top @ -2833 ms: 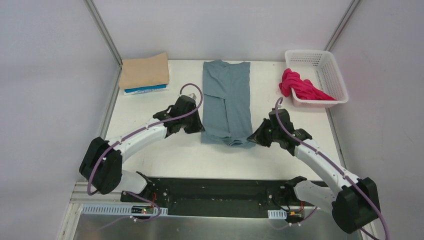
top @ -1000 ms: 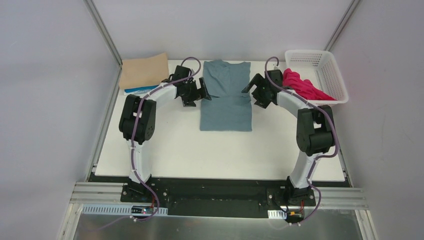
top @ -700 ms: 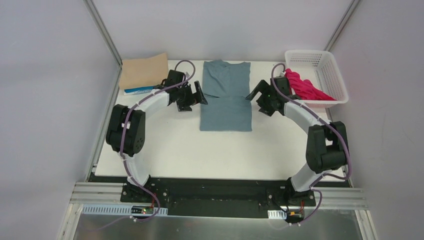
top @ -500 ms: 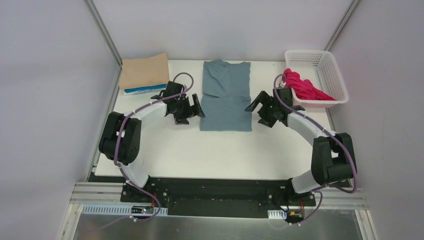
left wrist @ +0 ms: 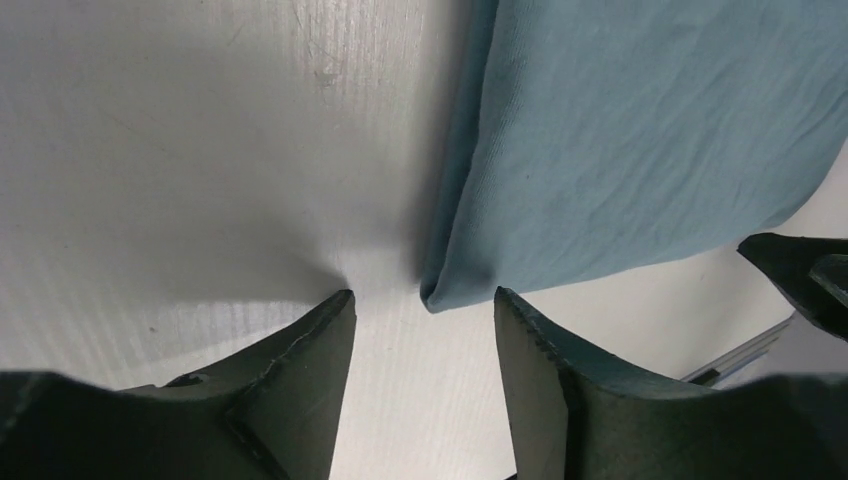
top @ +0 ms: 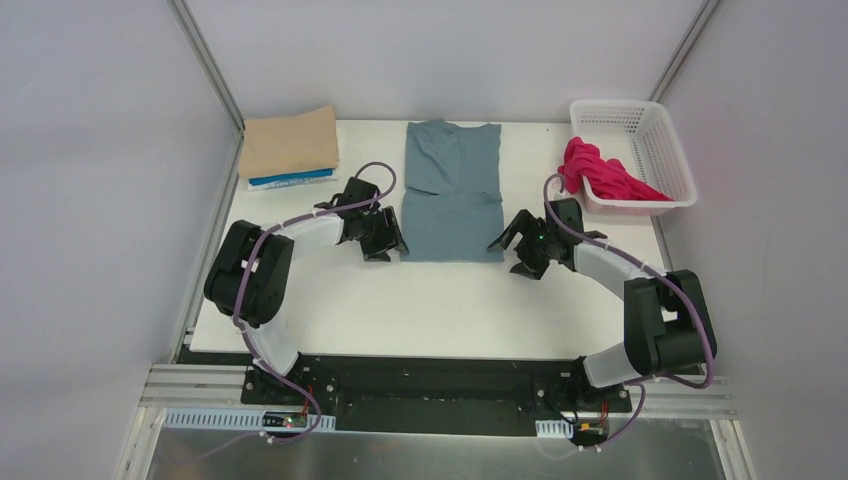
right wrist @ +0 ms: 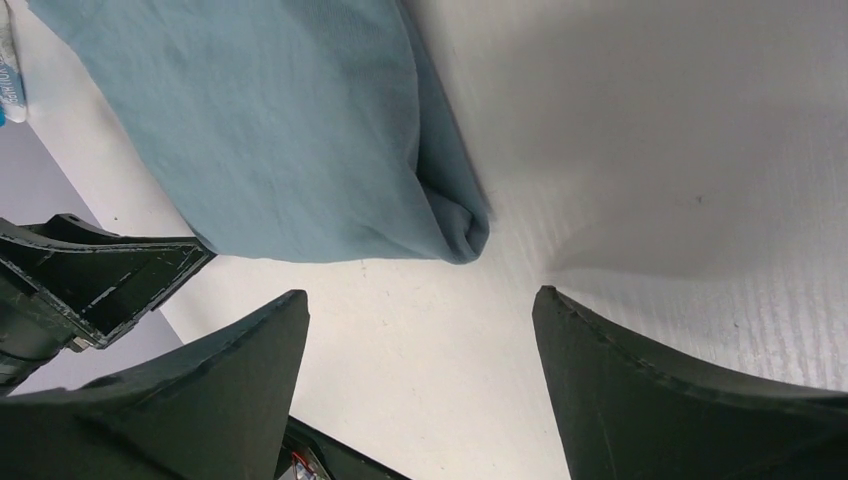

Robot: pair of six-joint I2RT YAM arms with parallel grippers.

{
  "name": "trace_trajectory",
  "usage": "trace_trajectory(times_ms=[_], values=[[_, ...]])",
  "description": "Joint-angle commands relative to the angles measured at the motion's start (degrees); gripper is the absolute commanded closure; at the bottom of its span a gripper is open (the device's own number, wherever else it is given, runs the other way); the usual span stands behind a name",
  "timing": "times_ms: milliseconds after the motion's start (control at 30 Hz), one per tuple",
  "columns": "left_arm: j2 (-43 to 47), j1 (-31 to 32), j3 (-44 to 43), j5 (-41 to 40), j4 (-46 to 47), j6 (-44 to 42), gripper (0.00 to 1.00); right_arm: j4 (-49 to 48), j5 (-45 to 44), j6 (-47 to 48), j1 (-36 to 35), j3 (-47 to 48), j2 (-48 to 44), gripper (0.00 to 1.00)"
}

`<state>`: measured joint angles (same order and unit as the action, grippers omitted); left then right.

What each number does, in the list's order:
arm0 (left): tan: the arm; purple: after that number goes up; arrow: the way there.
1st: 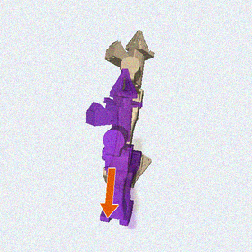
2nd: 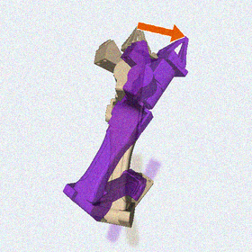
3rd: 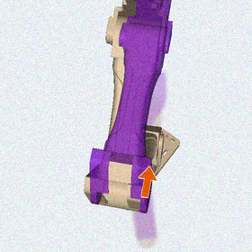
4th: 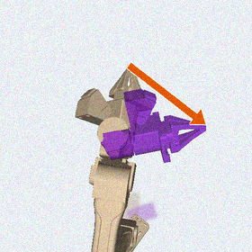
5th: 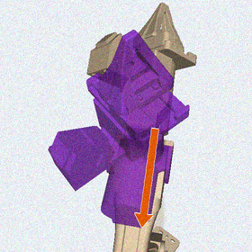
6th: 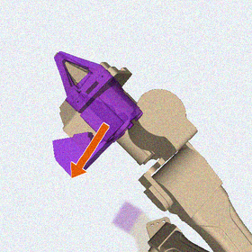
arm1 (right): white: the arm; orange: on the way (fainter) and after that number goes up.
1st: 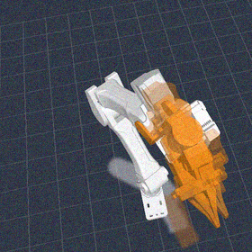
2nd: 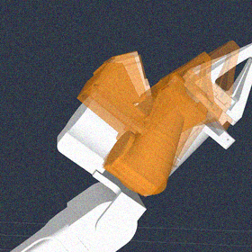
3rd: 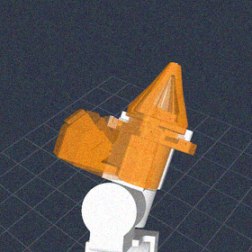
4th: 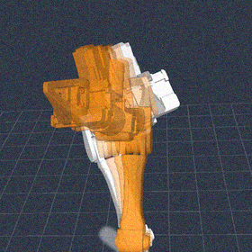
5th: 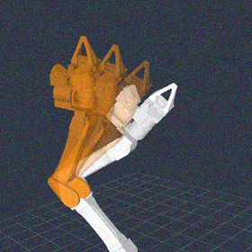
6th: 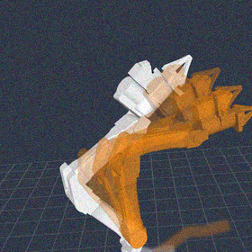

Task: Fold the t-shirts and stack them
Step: Grab one side of the 2/3 rectangular tshirt with both arms

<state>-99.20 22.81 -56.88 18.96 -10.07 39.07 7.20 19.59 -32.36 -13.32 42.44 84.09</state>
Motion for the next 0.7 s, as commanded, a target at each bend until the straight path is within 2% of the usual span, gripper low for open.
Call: trace_trajectory(times_ms=[0, 100, 267, 333, 433, 500, 667], values=[[-2.5, 0.3, -0.2, -2.6, 0.4, 0.6, 0.51, -3.3, -0.1, -1.5, 0.1, -0.5, 0.8, 0.17], [-2.9, 0.7, -0.1, -2.6, 0.5, 0.4, 0.52, -3.8, -1.0, -2.0, 0.1, -0.8, 1.1, 0.19], [-4.9, 1.5, -1.0, -2.3, 0.7, 0.2, 0.60, -4.8, -1.1, -2.6, 0.1, -1.1, 1.9, 0.22], [-6.1, 1.6, -1.5, -2.0, 0.7, 0.5, 0.65, -5.1, -0.7, -2.9, 0.1, -1.1, 2.5, 0.25], [-7.5, 1.6, -2.1, -1.1, 0.8, 0.4, 0.78, -5.3, -0.3, -3.1, 0.1, -1.2, 3.1, 0.29], [-7.5, 1.7, -2.1, -1.0, 0.8, 0.0, 0.98, -5.6, -0.1, -3.4, 0.1, -1.4, 3.5, 0.32], [-6.0, 1.7, -1.3, -2.6, 0.9, -0.5, 1.00, -6.9, -0.4, -3.8, 0.1, -1.4, 5.6, 0.40]])
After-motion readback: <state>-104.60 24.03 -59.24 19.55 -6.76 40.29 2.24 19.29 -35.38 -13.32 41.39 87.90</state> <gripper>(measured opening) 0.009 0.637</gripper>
